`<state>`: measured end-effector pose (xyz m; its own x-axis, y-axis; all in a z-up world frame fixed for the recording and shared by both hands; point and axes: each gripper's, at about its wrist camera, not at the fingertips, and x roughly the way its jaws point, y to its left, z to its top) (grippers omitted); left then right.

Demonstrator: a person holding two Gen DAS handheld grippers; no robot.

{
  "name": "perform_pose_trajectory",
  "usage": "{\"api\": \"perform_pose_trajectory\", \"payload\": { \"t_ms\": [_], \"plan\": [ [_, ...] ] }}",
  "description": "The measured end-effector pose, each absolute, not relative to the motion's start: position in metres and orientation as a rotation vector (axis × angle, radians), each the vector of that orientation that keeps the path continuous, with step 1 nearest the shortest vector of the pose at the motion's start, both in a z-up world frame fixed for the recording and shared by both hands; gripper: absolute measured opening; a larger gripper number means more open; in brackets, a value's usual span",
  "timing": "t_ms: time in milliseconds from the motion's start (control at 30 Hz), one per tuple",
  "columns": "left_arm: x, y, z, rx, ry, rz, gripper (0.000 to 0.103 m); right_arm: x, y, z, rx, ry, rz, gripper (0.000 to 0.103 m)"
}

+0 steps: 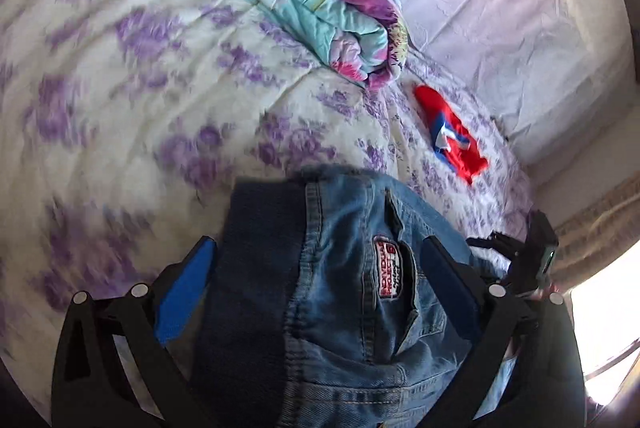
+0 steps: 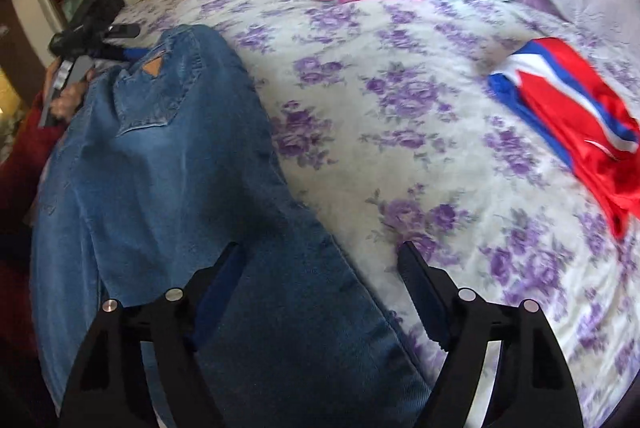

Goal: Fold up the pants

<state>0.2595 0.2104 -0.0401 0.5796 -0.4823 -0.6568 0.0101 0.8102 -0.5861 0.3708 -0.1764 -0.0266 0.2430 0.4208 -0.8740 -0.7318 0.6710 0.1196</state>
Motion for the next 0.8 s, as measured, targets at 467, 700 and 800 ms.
{"api": "perform_pose_trajectory", "payload": {
  "t_ms": [467, 700, 800],
  "plan": [
    [0.308, 0.217, -0.064, -0.492, 1.072, -0.562, 0.052, 0.391, -0.162, -0.033, -0.261, 1.14, 0.964, 0.025],
    [0.297, 0.216, -0.049, -0.488, 1.005, -0.531, 0.043, 0.367, -0.152, -0.01, -0.364, 1.078, 0.92, 0.008],
    [0.284, 0.219, -0.032, -0.479, 0.953, -0.536, 0.043, 0.347, -0.153, 0.015, -0.375, 0.999, 0.895, 0.008]
  ]
}}
